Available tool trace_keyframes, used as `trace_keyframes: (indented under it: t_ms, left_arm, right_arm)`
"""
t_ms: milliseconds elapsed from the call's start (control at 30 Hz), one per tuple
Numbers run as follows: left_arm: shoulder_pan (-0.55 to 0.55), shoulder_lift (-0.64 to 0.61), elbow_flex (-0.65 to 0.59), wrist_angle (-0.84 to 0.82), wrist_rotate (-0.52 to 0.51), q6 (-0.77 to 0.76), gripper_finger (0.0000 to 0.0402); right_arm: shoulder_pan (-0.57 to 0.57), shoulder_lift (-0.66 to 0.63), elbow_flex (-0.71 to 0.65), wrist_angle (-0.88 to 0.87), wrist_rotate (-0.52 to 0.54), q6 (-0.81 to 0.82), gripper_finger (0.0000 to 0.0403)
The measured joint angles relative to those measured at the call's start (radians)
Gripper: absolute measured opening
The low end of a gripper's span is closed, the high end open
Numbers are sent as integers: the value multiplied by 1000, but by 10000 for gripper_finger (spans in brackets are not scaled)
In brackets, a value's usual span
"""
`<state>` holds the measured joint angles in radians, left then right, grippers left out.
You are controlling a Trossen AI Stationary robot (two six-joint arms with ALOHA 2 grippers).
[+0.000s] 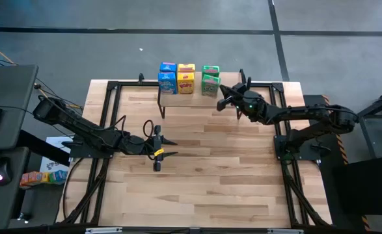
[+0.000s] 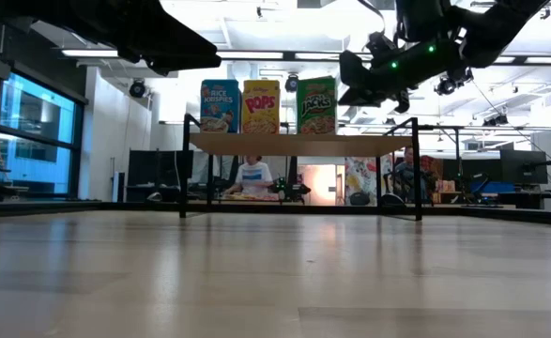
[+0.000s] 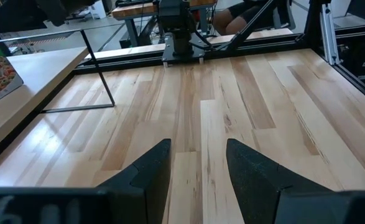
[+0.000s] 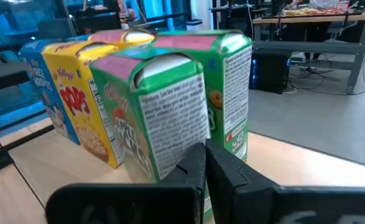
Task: Stack cereal on shelf
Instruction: Put the green cereal box on the shelf aligned with the other green cereal box
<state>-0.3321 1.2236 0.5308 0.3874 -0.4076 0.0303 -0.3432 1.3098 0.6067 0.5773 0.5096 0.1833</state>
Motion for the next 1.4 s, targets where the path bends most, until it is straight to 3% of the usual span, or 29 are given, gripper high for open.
trace_keyframes:
  t_ms: [300, 600, 933, 1400]
  left_arm:
    - [0, 0, 0, -2, 0, 6, 145]
    - [0, 0, 0, -2, -2, 8, 145]
    - [0, 0, 0, 1, -7, 8, 145]
    - [5, 0, 0, 2, -8, 8, 145]
  right_arm:
    - [-11, -23, 0, -58, 9, -26, 0]
    - [-9, -29, 0, -229, -104, 15, 0]
    - [-29, -29, 1, -161, -181, 20, 0]
    - [-72, -29, 1, -85, -208, 26, 0]
